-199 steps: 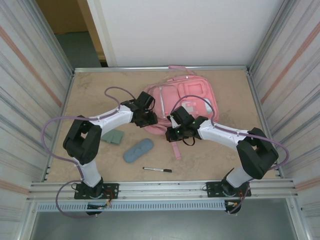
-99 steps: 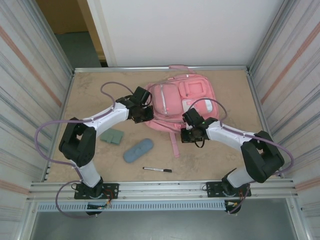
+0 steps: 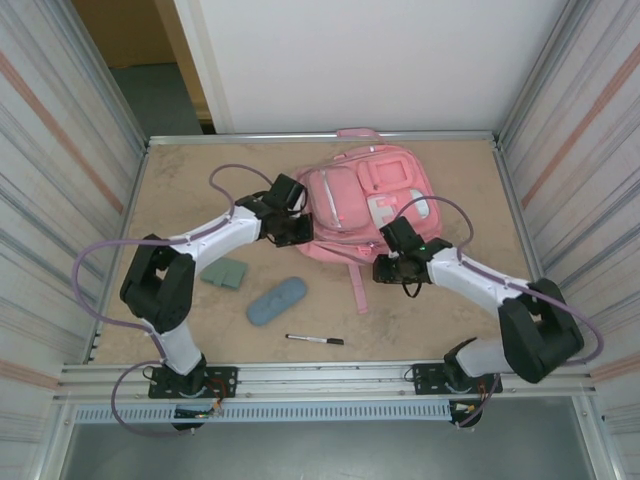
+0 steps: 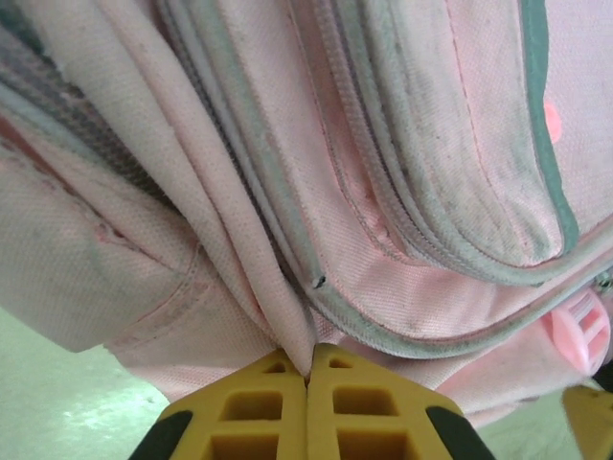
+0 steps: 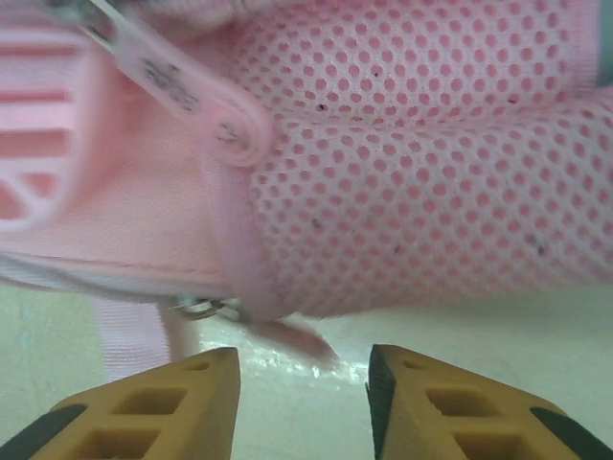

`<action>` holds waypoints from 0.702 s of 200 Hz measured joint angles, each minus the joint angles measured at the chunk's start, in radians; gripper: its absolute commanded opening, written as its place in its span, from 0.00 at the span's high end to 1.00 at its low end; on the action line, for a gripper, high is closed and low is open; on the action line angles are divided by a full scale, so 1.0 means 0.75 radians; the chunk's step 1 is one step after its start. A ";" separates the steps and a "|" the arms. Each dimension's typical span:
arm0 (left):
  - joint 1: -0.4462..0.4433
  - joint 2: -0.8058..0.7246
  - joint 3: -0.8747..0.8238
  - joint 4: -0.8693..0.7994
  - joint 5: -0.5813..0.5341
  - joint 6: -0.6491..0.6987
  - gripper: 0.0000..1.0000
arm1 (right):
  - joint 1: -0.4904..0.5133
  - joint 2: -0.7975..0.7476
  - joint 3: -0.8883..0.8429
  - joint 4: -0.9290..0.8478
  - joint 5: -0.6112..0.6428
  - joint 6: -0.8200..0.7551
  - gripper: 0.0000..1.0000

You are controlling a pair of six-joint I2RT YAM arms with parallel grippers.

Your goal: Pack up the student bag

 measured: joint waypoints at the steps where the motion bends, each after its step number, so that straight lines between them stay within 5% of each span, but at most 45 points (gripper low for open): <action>1: -0.002 0.000 -0.002 0.001 0.000 -0.002 1.00 | 0.000 -0.006 -0.001 -0.001 0.001 0.002 0.51; 52: -0.099 -0.005 -0.107 0.083 -0.005 -0.024 1.00 | -0.071 -0.310 -0.018 0.009 -0.041 -0.098 0.48; 112: -0.093 -0.063 -0.260 0.242 0.001 -0.018 1.00 | -0.213 0.103 0.100 0.016 -0.237 -0.245 0.50; 140: -0.090 -0.065 -0.282 0.275 0.015 -0.002 1.00 | -0.213 0.186 0.107 0.045 -0.278 -0.287 0.62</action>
